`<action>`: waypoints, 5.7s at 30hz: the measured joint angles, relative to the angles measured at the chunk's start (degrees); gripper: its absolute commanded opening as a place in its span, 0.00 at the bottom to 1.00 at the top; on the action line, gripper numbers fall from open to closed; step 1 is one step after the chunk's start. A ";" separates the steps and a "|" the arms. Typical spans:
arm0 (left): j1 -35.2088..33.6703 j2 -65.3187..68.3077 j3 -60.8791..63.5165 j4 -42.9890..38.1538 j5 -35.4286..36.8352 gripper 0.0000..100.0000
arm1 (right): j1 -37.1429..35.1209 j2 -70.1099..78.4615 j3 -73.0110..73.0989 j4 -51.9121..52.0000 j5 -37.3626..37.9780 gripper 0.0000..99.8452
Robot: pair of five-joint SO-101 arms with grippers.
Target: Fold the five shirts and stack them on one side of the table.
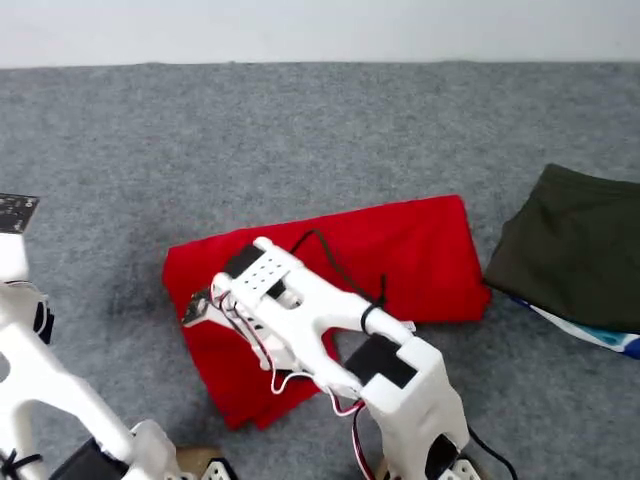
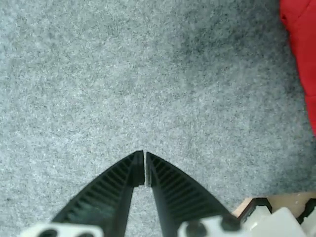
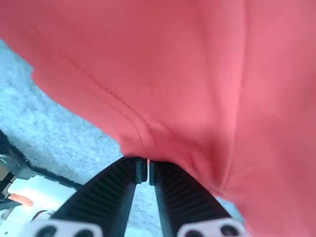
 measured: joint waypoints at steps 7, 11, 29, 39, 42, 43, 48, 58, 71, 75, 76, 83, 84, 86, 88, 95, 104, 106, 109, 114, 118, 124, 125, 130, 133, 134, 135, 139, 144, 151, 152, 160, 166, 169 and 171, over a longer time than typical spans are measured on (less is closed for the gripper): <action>0.00 0.00 0.00 0.00 0.00 0.02 | 6.42 -0.09 -0.79 5.45 1.49 0.01; 0.00 0.00 0.00 -0.09 0.00 0.02 | 8.00 -3.34 -0.79 7.30 2.90 0.03; 0.00 0.00 0.00 -0.09 0.00 0.02 | -4.48 0.44 -0.79 2.55 -3.25 0.13; 0.00 0.00 0.00 -0.09 0.00 0.02 | -2.81 4.48 -1.58 -1.49 -3.34 0.04; 0.00 0.00 0.00 -0.09 0.00 0.02 | -1.23 5.54 -1.93 -2.02 -3.34 0.01; 0.00 0.00 0.00 -0.09 0.00 0.02 | -0.70 5.63 -2.20 -2.02 -3.34 0.01; 0.00 0.00 0.00 -0.09 0.00 0.02 | 0.53 4.92 -2.11 -1.85 -3.16 0.01; 0.00 0.00 0.00 -0.09 0.00 0.02 | 3.34 -2.81 -2.02 5.54 1.58 0.01; 0.00 0.00 0.00 -0.09 0.00 0.02 | 8.09 -3.52 3.52 6.15 6.42 0.10; 0.00 0.00 0.00 -0.09 0.00 0.02 | 8.00 -3.78 3.60 6.07 5.80 0.15; 0.00 0.00 0.00 -0.09 0.00 0.02 | 7.82 -4.66 3.60 6.07 5.19 0.15; 0.00 0.00 0.00 -0.09 0.00 0.02 | 1.49 -10.29 2.81 6.42 4.22 0.18; 0.00 0.00 0.00 -0.09 0.00 0.02 | 0.62 -10.81 2.81 6.42 4.31 0.19; 0.00 0.00 0.00 -0.09 0.00 0.02 | -0.79 -11.69 3.08 6.42 3.96 0.20; 0.00 0.00 0.00 -0.09 0.00 0.02 | -2.46 -12.48 4.31 6.15 3.96 0.21; 0.00 0.00 0.00 -0.09 0.00 0.02 | -7.47 -16.09 12.84 -0.53 3.96 0.25; 0.00 0.00 0.00 -0.09 0.00 0.02 | -12.31 -14.77 18.37 -14.15 3.96 0.25; 0.00 0.00 0.00 -0.09 0.00 0.02 | -13.01 -12.75 18.37 -15.30 3.96 0.25; 0.00 0.00 0.00 -0.09 0.00 0.02 | -13.63 -10.37 17.58 -16.62 3.96 0.25; 0.00 0.00 0.00 -0.09 0.00 0.02 | -13.54 -9.05 15.82 -16.97 3.96 0.08; 0.00 0.00 0.00 -0.09 0.00 0.02 | -13.19 -6.77 13.36 -17.05 3.87 0.02; 0.00 0.00 0.00 -0.09 0.00 0.02 | -10.99 -4.66 11.08 -16.88 3.69 0.01; 0.00 0.00 0.00 -0.09 0.00 0.02 | -10.55 -4.31 10.37 -16.26 3.60 0.01; 0.00 0.00 0.00 -0.09 0.00 0.02 | -9.49 -2.20 5.63 -11.43 3.43 0.01; 0.00 0.00 0.00 -0.09 0.00 0.02 | -9.14 -2.02 2.29 -7.47 3.43 0.01; 0.00 0.00 0.00 -0.09 0.00 0.02 | -9.05 -2.02 0.97 -6.15 3.43 0.01; 0.00 0.00 0.00 -0.09 0.00 0.02 | -8.88 -1.93 -0.53 -4.92 3.43 0.01; 0.00 0.00 0.00 -0.09 0.00 0.02 | -6.77 -1.67 -7.38 -1.14 3.52 0.01; 0.00 0.00 0.00 -0.09 0.00 0.02 | -4.13 -1.32 -13.27 -0.26 3.43 0.03; 0.00 0.00 0.00 -0.09 0.00 0.02 | -2.90 5.89 -19.96 -0.18 1.14 0.19; 0.00 0.00 0.00 -0.09 0.00 0.02 | -2.20 7.21 -21.63 -0.18 -0.18 0.20; 0.00 0.00 0.00 -0.09 0.00 0.02 | 5.80 19.52 -40.79 3.08 -4.22 0.20; 0.00 0.00 0.00 -0.09 0.00 0.02 | 8.70 24.97 -55.65 8.00 -4.40 0.20; 0.00 0.00 0.00 -0.09 0.00 0.02 | 10.37 25.49 -58.02 8.18 -4.40 0.13; 0.00 0.00 0.00 -0.09 0.00 0.02 | 10.46 25.49 -58.29 8.18 -4.48 0.07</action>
